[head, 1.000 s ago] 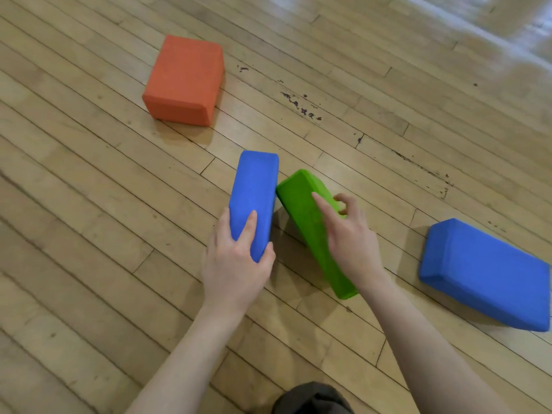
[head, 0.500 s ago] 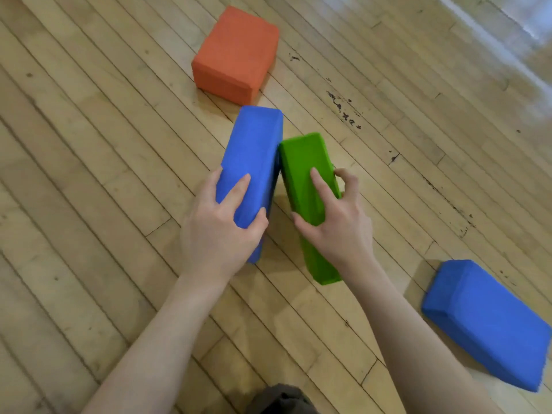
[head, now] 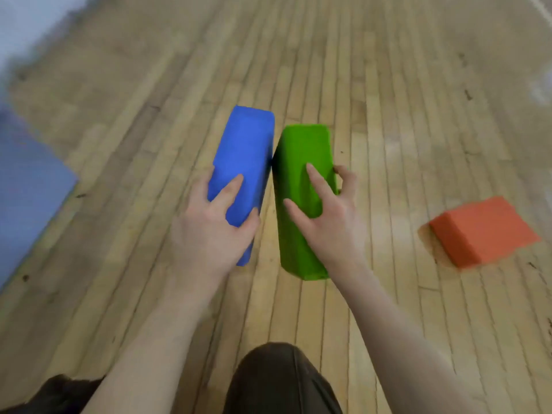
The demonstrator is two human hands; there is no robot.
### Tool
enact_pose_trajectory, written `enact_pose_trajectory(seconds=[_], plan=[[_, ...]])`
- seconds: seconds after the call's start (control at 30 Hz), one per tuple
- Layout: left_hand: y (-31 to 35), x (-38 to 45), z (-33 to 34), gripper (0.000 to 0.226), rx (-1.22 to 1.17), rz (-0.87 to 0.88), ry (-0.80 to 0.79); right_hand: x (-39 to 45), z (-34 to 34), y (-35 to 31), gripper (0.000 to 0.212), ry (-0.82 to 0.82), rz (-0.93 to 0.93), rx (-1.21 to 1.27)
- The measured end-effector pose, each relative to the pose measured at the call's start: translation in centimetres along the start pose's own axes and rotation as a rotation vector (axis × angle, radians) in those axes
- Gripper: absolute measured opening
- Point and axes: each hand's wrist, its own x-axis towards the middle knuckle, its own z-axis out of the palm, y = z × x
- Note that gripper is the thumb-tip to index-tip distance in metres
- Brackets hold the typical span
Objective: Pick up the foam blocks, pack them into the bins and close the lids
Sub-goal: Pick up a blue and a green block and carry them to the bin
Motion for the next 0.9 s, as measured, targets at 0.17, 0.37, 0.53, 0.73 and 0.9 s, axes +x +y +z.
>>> enact_pose_trajectory(seconds=[0.17,0.37,0.53,0.73,0.9], plan=[[-6.8,5.2,-11.4,0.050,0.238,-0.003,0.180,4.1,5.0,-13.6,0.063,-0.085,-0.146,0.110],[-14.4,9.4,-25.7,0.052,0.559,-0.061,0.297,6.1,10.6,-30.4,0.063,-0.179,-0.309,0.312],[-21.5,10.0,-33.1,0.051,0.753,-0.188,0.325,6.4,15.6,-41.4,0.062,-0.257,-0.381,0.458],[-30.7,8.9,-36.7,0.037,0.910,-0.262,0.384,6.1,22.5,-50.6,0.058,-0.373,-0.336,0.651],[-36.3,9.2,-35.9,0.057,0.851,-0.384,0.290,5.8,29.0,-52.9,0.053,-0.643,-0.372,0.570]])
